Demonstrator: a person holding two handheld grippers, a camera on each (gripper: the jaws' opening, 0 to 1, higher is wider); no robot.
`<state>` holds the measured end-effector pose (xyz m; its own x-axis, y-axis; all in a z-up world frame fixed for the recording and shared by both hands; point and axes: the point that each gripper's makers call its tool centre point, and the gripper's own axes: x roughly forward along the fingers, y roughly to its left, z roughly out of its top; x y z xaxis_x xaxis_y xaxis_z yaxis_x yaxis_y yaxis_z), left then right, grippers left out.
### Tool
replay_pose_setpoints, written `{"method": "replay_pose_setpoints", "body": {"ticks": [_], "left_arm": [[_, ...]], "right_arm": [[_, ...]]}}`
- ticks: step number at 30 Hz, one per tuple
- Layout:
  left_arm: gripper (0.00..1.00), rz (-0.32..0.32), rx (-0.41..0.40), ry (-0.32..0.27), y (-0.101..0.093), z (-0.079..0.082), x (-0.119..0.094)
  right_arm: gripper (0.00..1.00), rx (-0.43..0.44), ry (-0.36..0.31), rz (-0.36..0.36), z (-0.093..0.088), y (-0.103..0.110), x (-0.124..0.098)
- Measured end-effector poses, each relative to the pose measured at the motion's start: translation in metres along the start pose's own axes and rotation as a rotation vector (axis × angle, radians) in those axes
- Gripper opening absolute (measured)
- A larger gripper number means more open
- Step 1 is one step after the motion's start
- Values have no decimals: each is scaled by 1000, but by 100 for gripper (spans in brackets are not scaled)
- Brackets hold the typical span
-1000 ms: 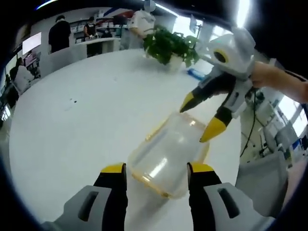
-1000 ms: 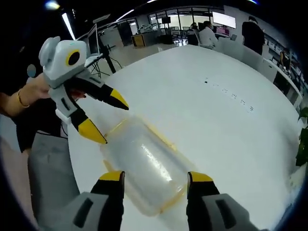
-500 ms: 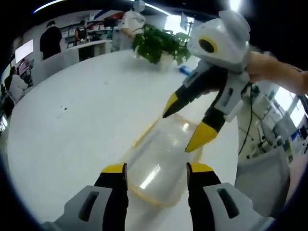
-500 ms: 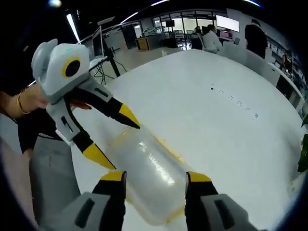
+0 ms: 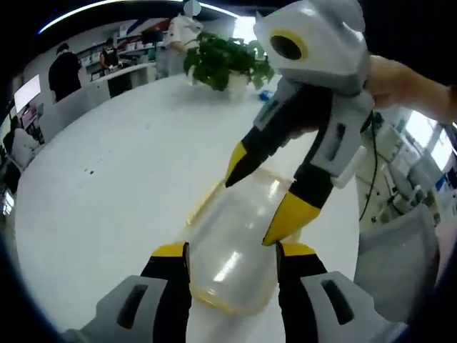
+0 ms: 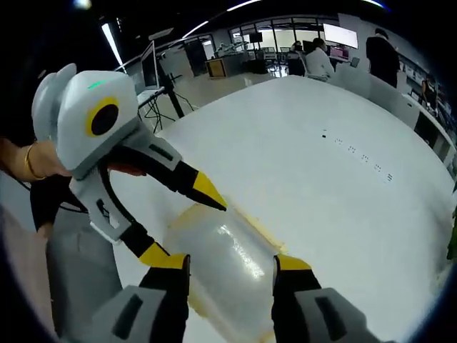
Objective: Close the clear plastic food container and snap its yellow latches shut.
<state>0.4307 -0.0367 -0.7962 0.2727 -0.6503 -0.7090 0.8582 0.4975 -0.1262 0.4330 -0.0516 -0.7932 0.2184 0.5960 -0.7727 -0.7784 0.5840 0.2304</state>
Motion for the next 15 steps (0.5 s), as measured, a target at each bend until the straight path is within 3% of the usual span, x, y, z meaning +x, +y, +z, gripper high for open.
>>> {"method": "replay_pose_setpoints", "body": {"ticks": [15], "left_arm": [[46, -13, 73, -11, -12, 5, 6]], "right_arm": [[43, -30, -6, 5, 6, 0, 4]]}}
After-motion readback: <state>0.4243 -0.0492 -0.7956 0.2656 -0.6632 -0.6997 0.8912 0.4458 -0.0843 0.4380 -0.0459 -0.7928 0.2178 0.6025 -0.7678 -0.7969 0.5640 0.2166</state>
